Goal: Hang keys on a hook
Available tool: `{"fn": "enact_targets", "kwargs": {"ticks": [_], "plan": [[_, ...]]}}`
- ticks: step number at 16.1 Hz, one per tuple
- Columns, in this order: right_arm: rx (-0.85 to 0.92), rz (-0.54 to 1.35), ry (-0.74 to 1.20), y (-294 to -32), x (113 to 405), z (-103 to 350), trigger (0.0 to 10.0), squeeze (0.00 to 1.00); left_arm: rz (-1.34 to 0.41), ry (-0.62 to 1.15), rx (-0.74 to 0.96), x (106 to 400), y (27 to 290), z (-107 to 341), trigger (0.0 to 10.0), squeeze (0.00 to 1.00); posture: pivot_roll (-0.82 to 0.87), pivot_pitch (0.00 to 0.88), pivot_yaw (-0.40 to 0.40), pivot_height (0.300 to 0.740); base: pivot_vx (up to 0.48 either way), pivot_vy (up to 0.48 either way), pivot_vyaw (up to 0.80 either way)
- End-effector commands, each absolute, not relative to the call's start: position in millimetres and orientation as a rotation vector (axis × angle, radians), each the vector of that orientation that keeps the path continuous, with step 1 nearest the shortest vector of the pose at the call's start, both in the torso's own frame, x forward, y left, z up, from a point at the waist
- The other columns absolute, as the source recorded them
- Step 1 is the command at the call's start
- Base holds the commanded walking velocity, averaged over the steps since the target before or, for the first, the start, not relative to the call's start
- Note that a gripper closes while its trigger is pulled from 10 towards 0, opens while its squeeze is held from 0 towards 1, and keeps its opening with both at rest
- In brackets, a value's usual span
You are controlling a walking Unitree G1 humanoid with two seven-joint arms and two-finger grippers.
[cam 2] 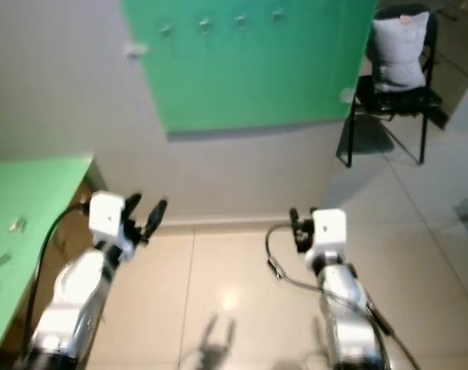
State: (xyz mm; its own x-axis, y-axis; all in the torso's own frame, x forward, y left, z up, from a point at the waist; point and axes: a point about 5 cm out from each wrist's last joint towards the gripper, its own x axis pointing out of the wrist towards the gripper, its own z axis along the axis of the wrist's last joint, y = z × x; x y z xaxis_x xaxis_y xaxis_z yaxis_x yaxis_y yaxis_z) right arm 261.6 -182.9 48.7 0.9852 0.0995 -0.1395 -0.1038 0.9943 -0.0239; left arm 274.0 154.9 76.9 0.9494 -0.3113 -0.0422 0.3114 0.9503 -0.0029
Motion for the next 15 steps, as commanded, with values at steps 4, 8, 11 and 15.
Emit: {"fn": "enact_targets", "kwargs": {"ticks": [4, 8, 11, 15], "plan": [[-0.022, 0.146, 0.138, -169.6, 258.6, 47.9, 10.0, 0.00, -0.243, 0.077, 0.125, 276.9, 162.4, 72.1, 10.0, 0.00, -0.22, 0.035, 0.120, 0.740, 0.000, 0.360, 0.00], [-0.020, 0.149, 0.141, -167.7, 256.5, 47.1, 10.0, 0.00, -0.308, 0.069, 0.094, 279.2, 149.6, 75.1, 10.0, 0.00, -0.23, 0.042, 0.124, 0.740, 0.294, 0.072, 0.00], [-0.021, 0.155, 0.139, -166.3, 256.9, 47.3, 10.0, 0.00, -0.328, 0.060, 0.094, 281.4, 142.8, 76.5, 10.0, 0.00, -0.24, 0.045, 0.128, 0.740, 0.444, 0.000, 0.00], [-0.016, 0.164, 0.144, -164.1, 257.4, 46.7, 10.0, 0.00, -0.322, 0.044, 0.071, 281.3, 141.4, 79.8, 10.0, 0.00, -0.23, 0.046, 0.125, 0.740, 0.462, 0.000, 0.00]]}}
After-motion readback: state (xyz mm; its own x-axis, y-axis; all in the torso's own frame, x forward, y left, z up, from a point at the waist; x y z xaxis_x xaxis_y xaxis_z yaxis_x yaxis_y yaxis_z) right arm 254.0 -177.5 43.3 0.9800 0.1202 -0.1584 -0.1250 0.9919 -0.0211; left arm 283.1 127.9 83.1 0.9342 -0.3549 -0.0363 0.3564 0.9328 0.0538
